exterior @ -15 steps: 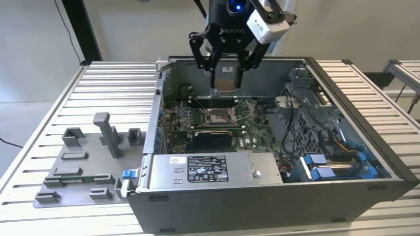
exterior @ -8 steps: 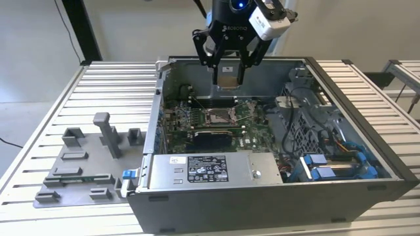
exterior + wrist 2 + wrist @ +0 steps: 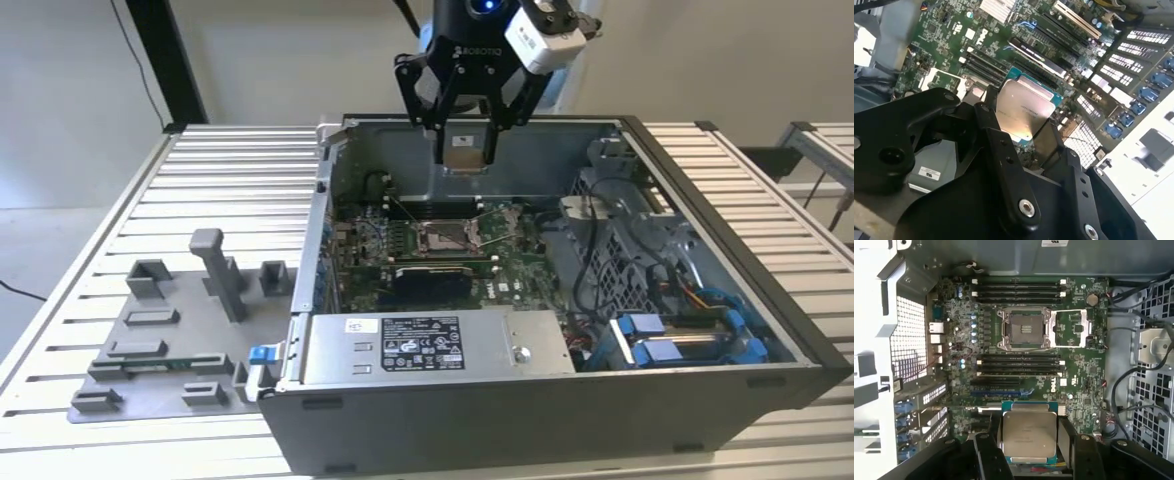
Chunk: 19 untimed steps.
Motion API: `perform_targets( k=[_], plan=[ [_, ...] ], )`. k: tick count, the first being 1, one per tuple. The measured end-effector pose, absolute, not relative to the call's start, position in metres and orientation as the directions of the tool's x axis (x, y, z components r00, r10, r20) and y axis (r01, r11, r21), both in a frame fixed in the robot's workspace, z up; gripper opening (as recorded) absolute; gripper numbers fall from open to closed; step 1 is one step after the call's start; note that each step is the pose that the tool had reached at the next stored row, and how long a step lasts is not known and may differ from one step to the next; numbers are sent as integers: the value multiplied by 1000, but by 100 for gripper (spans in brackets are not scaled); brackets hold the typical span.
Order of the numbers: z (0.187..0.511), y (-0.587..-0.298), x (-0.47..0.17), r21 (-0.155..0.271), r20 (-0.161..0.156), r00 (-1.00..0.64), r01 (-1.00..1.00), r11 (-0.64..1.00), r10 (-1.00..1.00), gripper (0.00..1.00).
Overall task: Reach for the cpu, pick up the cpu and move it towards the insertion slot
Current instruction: 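Pick up the cpu and move it towards the insertion slot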
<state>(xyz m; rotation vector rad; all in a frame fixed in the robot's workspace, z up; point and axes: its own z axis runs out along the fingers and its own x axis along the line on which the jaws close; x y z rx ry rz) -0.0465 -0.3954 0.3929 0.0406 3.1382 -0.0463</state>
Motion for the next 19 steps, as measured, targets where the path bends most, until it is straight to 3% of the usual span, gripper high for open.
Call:
perform_targets(
  k=[19],
  plan=[
    [390,-354,-45,-30,-8,-999,47,998,47,0]
  ],
)
